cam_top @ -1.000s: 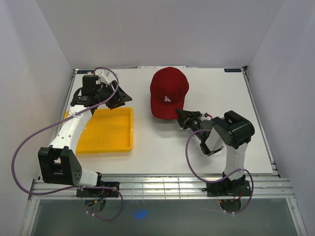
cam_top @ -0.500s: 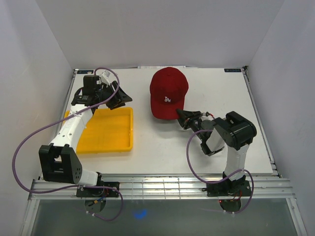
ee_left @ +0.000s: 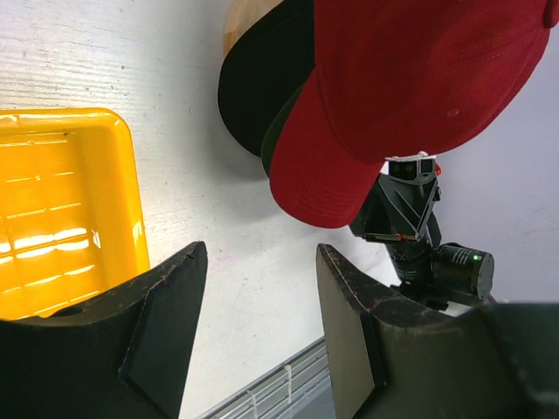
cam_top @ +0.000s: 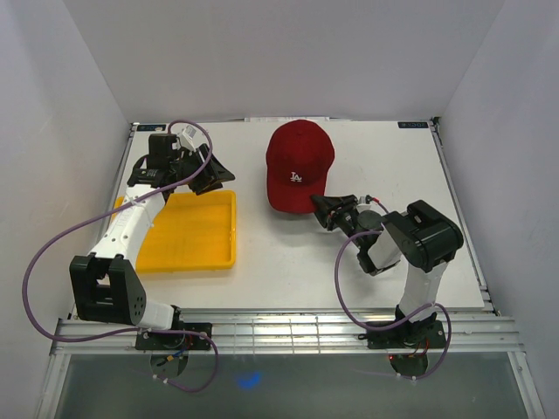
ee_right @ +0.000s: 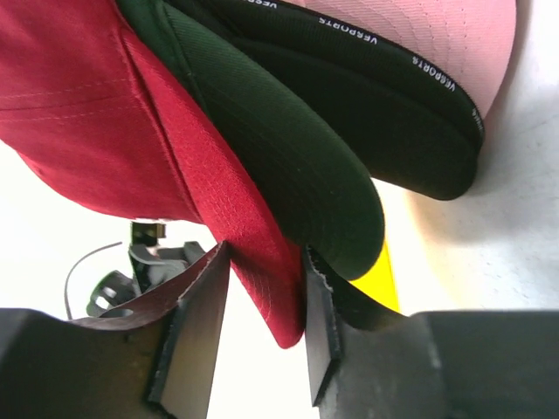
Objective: Stack the hats
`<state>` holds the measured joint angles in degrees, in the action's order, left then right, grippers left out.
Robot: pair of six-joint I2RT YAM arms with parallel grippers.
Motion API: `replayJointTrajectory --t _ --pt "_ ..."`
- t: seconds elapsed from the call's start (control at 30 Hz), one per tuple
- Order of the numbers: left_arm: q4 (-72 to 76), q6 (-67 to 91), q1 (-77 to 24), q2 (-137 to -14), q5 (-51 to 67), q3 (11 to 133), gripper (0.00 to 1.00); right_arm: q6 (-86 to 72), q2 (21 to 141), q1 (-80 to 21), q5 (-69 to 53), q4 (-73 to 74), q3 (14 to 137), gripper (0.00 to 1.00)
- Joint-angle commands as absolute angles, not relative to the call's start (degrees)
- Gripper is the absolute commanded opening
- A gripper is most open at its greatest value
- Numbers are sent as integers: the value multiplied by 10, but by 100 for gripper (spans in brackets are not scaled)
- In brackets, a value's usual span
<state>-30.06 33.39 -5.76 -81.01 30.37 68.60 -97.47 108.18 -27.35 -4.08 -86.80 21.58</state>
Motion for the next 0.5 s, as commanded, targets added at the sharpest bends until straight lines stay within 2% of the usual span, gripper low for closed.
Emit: replayJointTrajectory --t 0.0,0.47 --pt "-300 324 -60 -801 301 681 63 -903 1071 -281 -89 -756 205 43" --pt "-300 324 -61 -797 301 677 63 -896 1063 -277 -93 -744 192 46"
